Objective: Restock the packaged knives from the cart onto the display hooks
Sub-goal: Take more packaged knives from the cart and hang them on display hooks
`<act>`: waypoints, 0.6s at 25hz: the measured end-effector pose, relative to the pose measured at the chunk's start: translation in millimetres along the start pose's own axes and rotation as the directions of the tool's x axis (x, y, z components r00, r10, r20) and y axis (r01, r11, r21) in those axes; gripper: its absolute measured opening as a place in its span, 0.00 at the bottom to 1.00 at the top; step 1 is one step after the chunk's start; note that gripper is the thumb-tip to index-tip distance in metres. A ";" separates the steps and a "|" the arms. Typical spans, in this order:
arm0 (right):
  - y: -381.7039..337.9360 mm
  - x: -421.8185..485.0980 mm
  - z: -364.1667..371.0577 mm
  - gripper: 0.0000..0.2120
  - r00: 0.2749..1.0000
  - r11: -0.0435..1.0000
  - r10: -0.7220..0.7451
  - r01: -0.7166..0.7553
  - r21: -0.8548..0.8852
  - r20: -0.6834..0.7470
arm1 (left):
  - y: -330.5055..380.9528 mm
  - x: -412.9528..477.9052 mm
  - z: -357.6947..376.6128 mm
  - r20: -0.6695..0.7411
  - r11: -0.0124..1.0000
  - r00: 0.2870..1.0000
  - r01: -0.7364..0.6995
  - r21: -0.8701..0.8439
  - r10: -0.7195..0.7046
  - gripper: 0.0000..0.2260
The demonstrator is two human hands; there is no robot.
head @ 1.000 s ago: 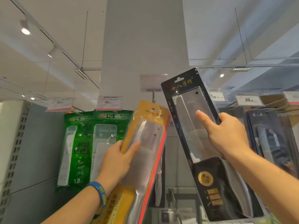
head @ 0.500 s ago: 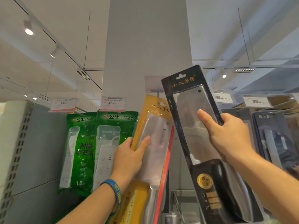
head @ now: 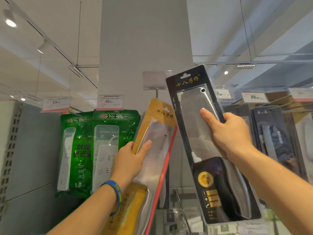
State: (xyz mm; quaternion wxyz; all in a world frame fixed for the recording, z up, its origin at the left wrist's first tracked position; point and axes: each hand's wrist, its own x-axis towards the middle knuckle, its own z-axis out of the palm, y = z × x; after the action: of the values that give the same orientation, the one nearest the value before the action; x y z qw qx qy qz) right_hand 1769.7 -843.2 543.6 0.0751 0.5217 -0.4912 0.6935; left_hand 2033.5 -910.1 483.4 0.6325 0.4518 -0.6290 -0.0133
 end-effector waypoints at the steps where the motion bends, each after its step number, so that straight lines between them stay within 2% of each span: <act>1: 0.2 -3.1 -1.7 0.34 1.000 1.000 -0.002 0.002 -0.009 0.002 | 3.9 -1.4 0.4 0.018 1.000 1.000 -0.007 0.013 0.007 0.25; 3: -1.5 -8.4 -4.7 0.31 1.000 1.000 -0.012 0.013 -0.022 0.007 | 11.5 -5.1 0.3 0.030 0.999 0.999 -0.026 0.025 0.025 0.26; 9: -7.3 -10.9 -14.2 0.31 1.000 1.000 -0.009 0.009 -0.013 0.018 | 19.6 -6.0 -14.0 0.083 0.998 0.996 0.042 0.042 -0.046 0.26; 11: -6.8 -12.0 -16.9 0.32 1.000 1.000 -0.010 0.011 -0.006 0.026 | 21.7 -4.5 -19.4 0.045 0.997 0.996 0.070 0.030 -0.071 0.27; 13: -3.5 -13.4 -19.2 0.33 1.000 1.000 -0.009 0.008 0.012 0.024 | 16.8 -5.6 -27.1 -0.008 0.985 0.988 0.154 -0.072 -0.155 0.27; 15: 0.8 -13.2 -18.8 0.34 1.000 1.000 -0.001 0.001 0.011 0.020 | 12.6 -6.7 -37.8 0.005 0.944 0.963 0.267 -0.193 -0.271 0.26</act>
State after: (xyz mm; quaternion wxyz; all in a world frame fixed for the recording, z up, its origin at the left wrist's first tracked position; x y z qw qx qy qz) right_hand 1762.9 -823.9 533.1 0.0678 0.5290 -0.4881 0.6909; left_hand 2055.6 -877.8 493.0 0.6720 0.4705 -0.5504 -0.1550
